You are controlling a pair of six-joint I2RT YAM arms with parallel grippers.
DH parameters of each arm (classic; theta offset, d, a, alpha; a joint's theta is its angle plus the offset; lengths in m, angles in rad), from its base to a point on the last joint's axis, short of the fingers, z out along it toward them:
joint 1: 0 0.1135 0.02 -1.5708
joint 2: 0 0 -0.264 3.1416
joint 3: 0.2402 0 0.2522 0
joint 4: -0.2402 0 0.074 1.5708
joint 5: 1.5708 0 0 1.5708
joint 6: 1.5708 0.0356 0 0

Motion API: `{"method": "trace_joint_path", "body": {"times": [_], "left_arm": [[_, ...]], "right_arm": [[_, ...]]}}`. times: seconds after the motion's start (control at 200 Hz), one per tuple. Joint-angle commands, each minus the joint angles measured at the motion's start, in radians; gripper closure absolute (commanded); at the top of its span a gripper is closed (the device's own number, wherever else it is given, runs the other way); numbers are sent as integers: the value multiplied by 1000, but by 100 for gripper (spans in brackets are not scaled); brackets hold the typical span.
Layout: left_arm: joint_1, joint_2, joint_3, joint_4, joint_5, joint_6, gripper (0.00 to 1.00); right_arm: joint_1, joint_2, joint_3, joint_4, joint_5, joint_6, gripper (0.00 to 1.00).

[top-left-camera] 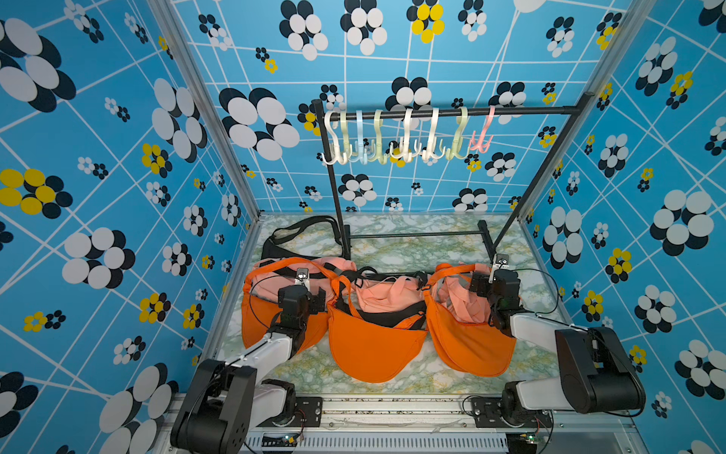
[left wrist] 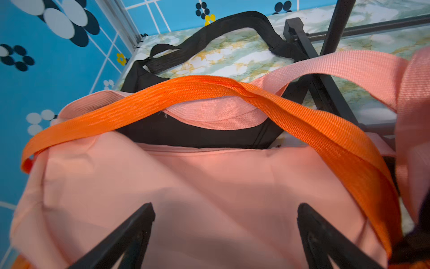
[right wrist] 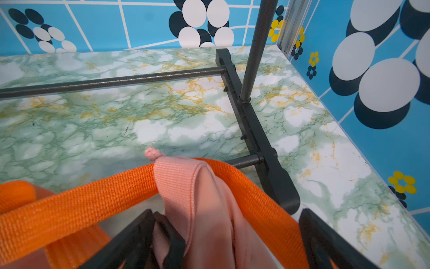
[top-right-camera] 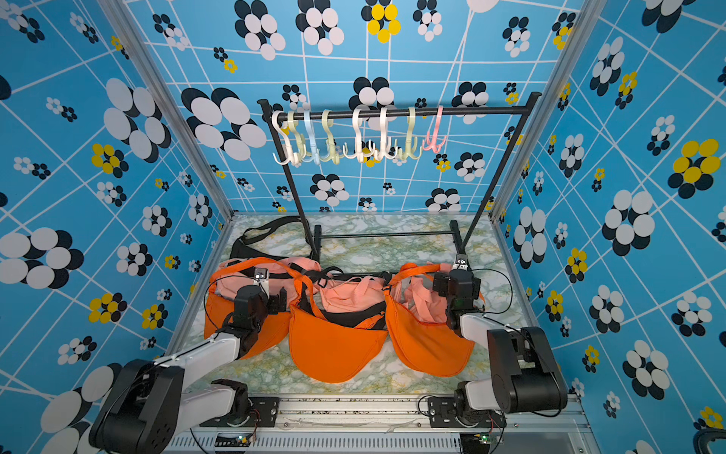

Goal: Take the bag off the hook
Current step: Reset both arms

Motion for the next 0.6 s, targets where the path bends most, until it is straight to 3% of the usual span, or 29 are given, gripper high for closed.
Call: {"method": "trace_joint_path", "body": {"times": [0.0,0.115,0.16,0.19,0.305,0.435,0.595], "left_arm": [[47,115,78,160,175,36,1],[135,221,68,272,213,-39,1],[177,278,8,476,280,-63,1],[192,266,-24,510,301,-83,1],[196,262,-77,595,310,-81,1],[186,258,12,419,269,-81,1],[159,256,30,381,249,-53,1]], "right_arm": [[9,37,27,46,34,-27,1],[-7,49,-102,289,-30,-31,0],[-16,92,-158,438,-27,-27,1],[-15,114,-179,528,-36,-39,0],[-17,82,-104,329,-149,-66,1],[-26,91,-113,356,-139,-58,1],[-71,88,-88,306,-222,-27,0]]}}
